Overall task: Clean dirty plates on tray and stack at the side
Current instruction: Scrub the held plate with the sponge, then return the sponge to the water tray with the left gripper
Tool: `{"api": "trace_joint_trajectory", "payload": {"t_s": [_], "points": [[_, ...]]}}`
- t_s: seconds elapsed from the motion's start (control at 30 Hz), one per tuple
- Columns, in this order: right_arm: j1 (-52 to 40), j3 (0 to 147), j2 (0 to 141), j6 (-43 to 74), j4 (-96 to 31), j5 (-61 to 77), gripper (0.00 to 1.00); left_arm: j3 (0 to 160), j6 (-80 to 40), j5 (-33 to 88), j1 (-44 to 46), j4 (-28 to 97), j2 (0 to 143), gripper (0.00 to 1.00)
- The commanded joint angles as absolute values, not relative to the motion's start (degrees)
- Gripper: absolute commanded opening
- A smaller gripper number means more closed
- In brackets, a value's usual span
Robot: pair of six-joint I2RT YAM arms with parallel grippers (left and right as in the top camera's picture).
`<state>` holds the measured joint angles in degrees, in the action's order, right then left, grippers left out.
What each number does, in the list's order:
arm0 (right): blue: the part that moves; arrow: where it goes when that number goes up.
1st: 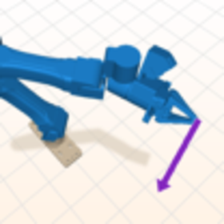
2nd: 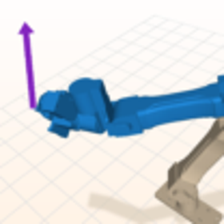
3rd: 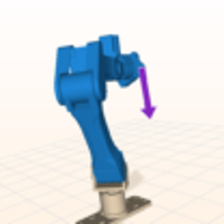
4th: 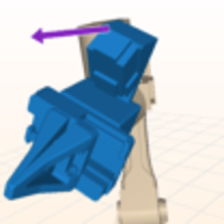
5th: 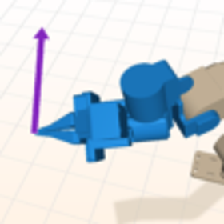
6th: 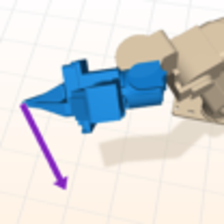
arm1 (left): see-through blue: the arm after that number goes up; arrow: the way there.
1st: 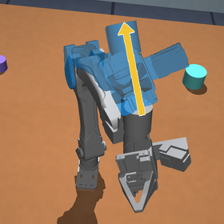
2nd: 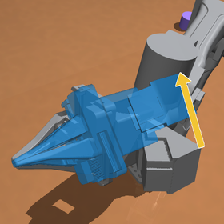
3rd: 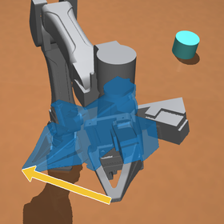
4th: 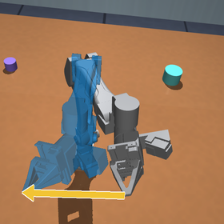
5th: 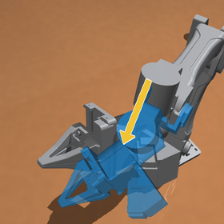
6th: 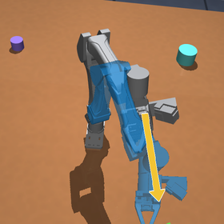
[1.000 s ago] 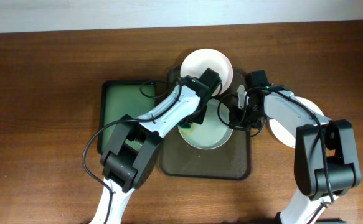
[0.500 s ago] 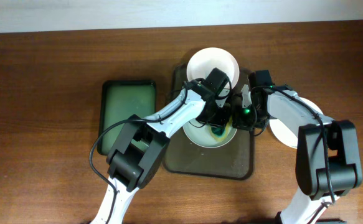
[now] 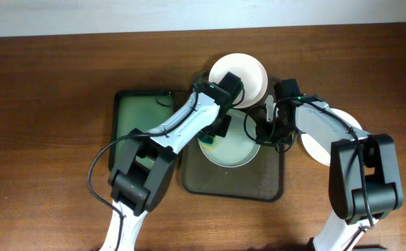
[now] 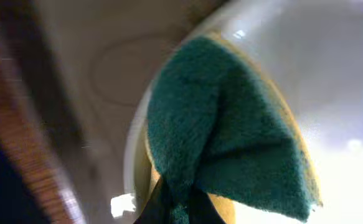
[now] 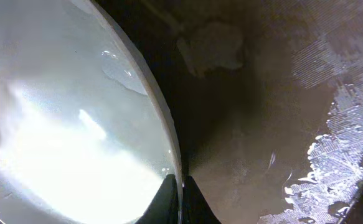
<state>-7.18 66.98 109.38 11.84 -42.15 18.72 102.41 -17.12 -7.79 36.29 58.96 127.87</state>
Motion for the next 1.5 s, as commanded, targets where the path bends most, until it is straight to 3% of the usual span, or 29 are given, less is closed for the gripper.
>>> {"api": "trace_joint_trajectory", "payload": {"t_s": [0.0,0.13,0.3,0.53,0.57,0.67,0.73,0.87,1.0,1.23,1.47], "points": [[-6.35,67.18,110.00,11.38,-43.31,14.61,0.04,102.06,-17.06,-13.98,35.07,59.70,120.14,0.00],[-6.35,67.18,110.00,9.61,-43.94,14.66,0.04,102.06,-17.06,-14.04,32.77,64.27,110.30,0.00],[-6.35,67.18,110.00,5.96,-43.22,15.31,0.04,100.95,-17.08,-11.77,22.72,71.22,104.22,0.00],[-6.44,67.20,107.24,7.75,-47.00,14.87,0.04,75.61,-17.06,-4.47,11.73,53.25,104.22,0.02],[-6.55,67.20,105.45,8.69,-47.55,12.51,0.04,74.04,-17.06,-3.27,10.68,51.29,104.22,0.17],[-8.78,67.20,96.66,9.96,-48.82,6.68,0.04,74.17,-16.99,-2.07,8.73,51.07,103.81,0.35],[-11.81,67.20,90.35,11.73,-49.32,-0.56,0.04,75.33,-16.58,-1.21,8.56,51.83,102.63,0.56],[-21.39,67.20,81.25,14.48,-49.60,-21.26,0.04,76.58,-16.16,4.69,8.56,52.34,96.36,0.66],[-35.24,67.20,79.11,14.50,-50.43,-41.36,0.04,76.66,-16.19,5.17,8.56,52.36,82.74,1.00],[-47.59,67.20,79.11,14.46,-50.68,-57.10,0.04,76.66,-16.21,5.17,8.56,52.34,78.41,0.99],[-48.47,67.20,79.11,14.48,-52.99,-60.49,0.04,76.66,-16.21,5.17,8.56,52.34,78.41,0.99]]}}
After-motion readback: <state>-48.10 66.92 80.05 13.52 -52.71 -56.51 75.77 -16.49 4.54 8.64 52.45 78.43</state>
